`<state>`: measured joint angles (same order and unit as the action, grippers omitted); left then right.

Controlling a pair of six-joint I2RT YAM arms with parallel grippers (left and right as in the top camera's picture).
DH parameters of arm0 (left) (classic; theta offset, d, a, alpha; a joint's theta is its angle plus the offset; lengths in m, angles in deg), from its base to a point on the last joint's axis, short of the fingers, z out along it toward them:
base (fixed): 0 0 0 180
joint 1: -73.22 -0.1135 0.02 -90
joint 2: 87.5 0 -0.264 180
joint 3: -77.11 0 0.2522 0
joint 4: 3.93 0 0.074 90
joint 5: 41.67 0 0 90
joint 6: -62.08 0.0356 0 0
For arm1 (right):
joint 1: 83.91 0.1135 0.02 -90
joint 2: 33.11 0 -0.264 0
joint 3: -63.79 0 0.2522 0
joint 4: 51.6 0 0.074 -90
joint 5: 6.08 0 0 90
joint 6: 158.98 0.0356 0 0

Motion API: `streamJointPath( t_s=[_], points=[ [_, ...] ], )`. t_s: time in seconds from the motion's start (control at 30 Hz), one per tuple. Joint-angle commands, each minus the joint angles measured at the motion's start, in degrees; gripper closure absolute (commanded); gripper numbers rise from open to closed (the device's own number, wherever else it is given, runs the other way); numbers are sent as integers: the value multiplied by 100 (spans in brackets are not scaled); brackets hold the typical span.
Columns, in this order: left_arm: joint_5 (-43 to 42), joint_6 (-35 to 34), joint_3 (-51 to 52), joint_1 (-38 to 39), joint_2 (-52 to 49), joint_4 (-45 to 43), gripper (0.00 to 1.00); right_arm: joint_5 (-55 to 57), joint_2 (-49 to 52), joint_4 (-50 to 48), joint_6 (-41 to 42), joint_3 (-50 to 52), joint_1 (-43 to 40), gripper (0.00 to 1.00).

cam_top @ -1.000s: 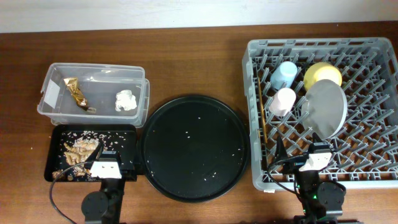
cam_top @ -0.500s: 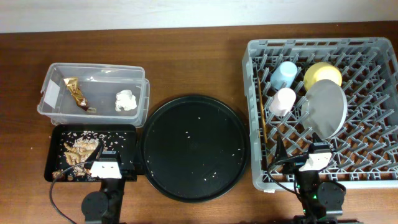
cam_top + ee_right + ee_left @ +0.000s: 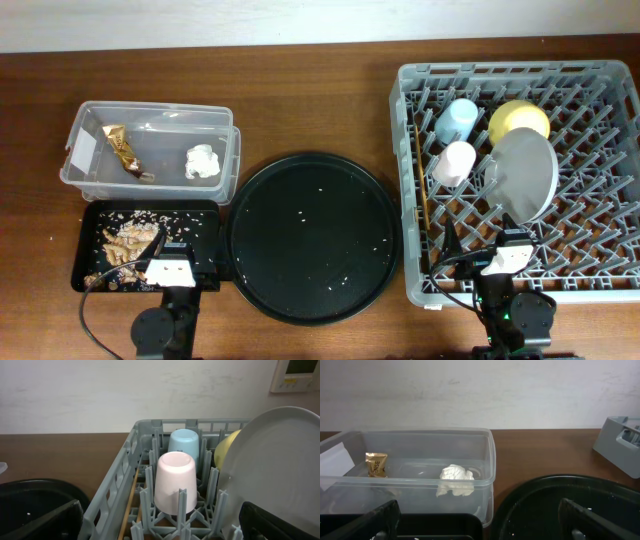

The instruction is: Sort waste into correct bins and load items into the dishwasher rack

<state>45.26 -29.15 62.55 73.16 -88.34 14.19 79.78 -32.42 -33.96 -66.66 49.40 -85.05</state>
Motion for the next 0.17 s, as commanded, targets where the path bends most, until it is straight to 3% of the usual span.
streamJointPath(
  t_s=[0.0,0.13],
  points=[
    [57,103,28,28,55,24,1,26,-37,28,-52,31,-37,2],
    [57,103,28,26,55,24,1,26,-37,28,-52,31,-37,2]
  ],
)
